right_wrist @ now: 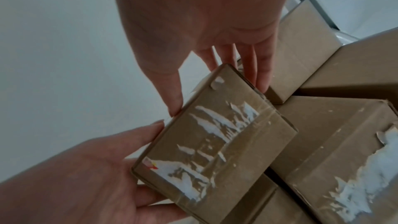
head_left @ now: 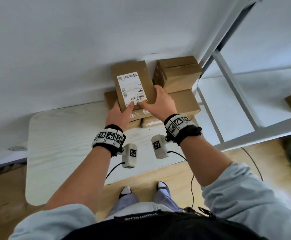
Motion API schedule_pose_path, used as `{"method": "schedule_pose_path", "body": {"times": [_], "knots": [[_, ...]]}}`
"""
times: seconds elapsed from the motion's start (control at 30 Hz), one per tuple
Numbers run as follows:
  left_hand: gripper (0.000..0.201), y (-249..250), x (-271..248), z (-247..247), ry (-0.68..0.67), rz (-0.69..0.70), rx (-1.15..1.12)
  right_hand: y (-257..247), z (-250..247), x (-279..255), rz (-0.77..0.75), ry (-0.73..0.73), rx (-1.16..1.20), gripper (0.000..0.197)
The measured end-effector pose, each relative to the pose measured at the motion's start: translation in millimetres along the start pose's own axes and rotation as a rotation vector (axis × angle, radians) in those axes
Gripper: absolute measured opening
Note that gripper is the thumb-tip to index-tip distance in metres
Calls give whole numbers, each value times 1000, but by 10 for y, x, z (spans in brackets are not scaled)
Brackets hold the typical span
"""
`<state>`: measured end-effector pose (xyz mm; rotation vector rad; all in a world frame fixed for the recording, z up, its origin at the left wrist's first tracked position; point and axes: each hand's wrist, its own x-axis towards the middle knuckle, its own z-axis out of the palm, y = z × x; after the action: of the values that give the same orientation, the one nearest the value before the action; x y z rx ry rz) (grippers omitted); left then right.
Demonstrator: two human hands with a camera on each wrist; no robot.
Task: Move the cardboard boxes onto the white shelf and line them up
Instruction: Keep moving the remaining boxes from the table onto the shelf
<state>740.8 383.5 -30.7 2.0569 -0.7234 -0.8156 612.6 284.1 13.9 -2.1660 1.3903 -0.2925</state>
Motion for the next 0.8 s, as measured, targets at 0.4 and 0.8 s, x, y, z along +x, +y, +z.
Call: {"method": "schedule_pose_path", "body": {"times": [0.4,0.8], "knots": [[78,-383,-102,264,-144,139,-309,186,-46,-805,170,193,207,90],[65,110,-1264,181,175,356,-412,753,-446,-1606,63,155,207,102]]}}
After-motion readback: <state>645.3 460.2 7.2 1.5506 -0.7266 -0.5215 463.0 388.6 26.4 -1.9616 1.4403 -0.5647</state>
